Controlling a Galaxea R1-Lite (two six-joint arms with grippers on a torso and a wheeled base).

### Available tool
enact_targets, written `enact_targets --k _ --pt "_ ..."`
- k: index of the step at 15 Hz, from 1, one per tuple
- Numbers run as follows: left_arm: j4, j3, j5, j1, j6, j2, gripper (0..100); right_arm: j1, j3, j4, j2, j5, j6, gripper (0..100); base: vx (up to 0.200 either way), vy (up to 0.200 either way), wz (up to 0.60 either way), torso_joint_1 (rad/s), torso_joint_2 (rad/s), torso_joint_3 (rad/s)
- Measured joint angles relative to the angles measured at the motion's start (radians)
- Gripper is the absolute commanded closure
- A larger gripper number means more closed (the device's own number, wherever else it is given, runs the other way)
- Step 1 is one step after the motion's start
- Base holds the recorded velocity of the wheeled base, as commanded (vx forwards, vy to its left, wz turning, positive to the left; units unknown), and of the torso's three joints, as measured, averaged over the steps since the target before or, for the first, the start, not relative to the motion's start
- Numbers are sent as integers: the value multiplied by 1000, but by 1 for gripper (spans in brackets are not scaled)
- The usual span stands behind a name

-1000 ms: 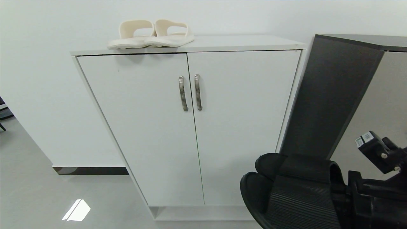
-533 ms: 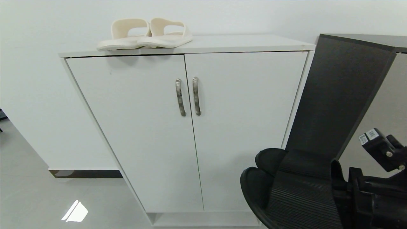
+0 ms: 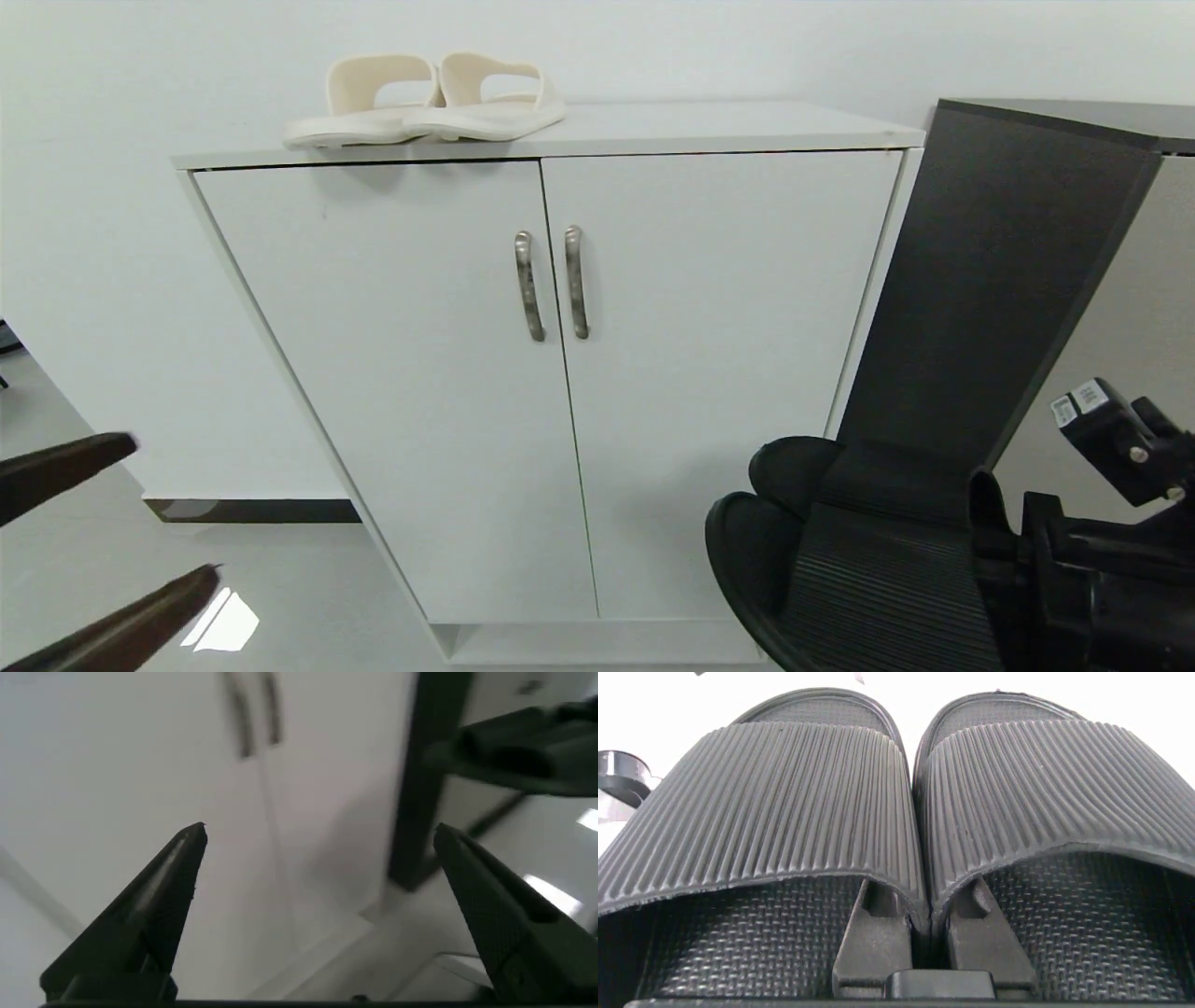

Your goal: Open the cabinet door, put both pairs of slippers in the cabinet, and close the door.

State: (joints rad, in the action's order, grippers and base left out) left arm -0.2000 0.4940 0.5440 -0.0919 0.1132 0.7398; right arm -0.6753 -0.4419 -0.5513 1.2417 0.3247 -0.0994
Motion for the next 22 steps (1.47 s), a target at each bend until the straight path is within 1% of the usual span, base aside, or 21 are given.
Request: enact_targets --k 1,2,3,4,5,8,9,10,11,12,13,14,15,16,17,18,20,22 --pt "-14 41 20 -72 -11 72 0 0 0 0 2 0 1 100 0 0 0 0 0 0" --pt "-21 77 31 -151 -39 130 0 0 -1 0 2 0 1 100 0 0 0 0 0 0" --pt "-29 118 39 -227 -86 185 0 -1 -2 0 2 0 1 100 0 0 0 0 0 0" --pt "-39 168 45 -290 -146 248 0 -1 -2 0 1 -1 1 100 0 0 0 0 0 0" --pt "-56 213 48 -330 -186 307 0 -1 -2 1 1 -1 1 100 0 0 0 0 0 0" --pt "-154 312 52 -395 -250 490 0 -8 -1 2 4 -1 1 100 0 0 0 0 0 0" --pt "-187 339 57 -417 -279 537 0 -10 -1 3 3 -1 1 100 0 0 0 0 0 0" --pt "-194 367 85 -430 -321 579 0 -13 -1 3 0 -1 2 100 0 0 0 0 0 0" --pt "-199 398 118 -438 -351 611 0 -14 -1 3 -3 -1 2 100 0 0 0 0 0 0" --pt "-199 423 131 -438 -373 636 0 -14 -1 2 -5 -1 2 100 0 0 0 0 0 0" --pt "-199 451 130 -439 -384 659 0 -16 -1 3 -6 -1 2 100 0 0 0 0 0 0" --pt "-199 471 112 -437 -383 677 0 -17 -1 3 -7 -1 2 100 0 0 0 0 0 0" --pt "-201 486 74 -436 -371 695 0 -19 -1 3 -7 -1 3 100 0 0 0 0 0 0" --pt "-205 494 54 -436 -361 710 0 -19 -1 3 -8 -1 2 100 0 0 0 0 0 0" --pt "-229 499 -3 -436 -340 726 0 -19 -1 3 -10 -1 3 100 0 0 0 0 0 0" --pt "-252 499 -31 -429 -327 742 0 -20 -1 3 -11 -1 2 100 0 0 0 0 0 0" --pt "-256 500 -37 -411 -321 770 0 -25 -1 3 -13 -1 3 100 0 0 0 0 0 0" --pt "-267 503 -38 -381 -318 794 0 -27 -1 4 -14 -1 3 100 0 0 0 0 0 0"
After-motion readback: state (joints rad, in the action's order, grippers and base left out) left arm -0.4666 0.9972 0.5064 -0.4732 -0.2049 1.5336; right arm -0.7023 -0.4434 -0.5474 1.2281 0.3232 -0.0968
